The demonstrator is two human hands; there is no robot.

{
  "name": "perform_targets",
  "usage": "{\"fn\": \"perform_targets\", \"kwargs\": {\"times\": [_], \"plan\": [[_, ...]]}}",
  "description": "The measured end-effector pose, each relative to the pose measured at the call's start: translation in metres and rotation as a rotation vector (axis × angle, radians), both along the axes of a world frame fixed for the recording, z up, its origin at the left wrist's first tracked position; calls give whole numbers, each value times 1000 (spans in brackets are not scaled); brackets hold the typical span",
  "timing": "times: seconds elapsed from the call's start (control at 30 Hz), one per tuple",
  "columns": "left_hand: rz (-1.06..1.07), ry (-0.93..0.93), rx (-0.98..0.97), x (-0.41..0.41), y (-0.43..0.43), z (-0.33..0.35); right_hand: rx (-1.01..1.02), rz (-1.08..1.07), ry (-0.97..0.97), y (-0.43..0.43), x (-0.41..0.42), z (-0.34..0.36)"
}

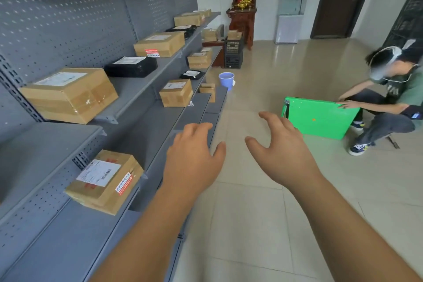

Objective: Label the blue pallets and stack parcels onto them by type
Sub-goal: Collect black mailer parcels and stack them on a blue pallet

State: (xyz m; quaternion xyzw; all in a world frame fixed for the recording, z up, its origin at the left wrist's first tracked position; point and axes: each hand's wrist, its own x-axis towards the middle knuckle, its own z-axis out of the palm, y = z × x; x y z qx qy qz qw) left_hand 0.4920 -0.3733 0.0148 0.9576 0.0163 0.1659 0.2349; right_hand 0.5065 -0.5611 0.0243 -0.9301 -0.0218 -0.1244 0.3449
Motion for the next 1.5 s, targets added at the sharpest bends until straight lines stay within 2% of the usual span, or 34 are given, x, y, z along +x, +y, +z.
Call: {"fn": "perform_targets", "kwargs": {"times": [0.2, 0.5, 0.8, 1.23, 1.5], "plan": [[-111, 18, -98, 96, 4, -11, -25, -101, 16, 11, 82, -9], [-247, 26, -70, 241, 24, -1, -79, -220, 31, 42, 195, -6], [-327, 54, -86, 359, -6, -7, -73, -299, 71, 16, 302, -17], [-247, 43, -16, 543, -97, 1, -72, -237, 38, -79, 503, -10], [-131, 68, 31, 627, -89, -10, -131, -163, 36, -82, 605, -16]]}}
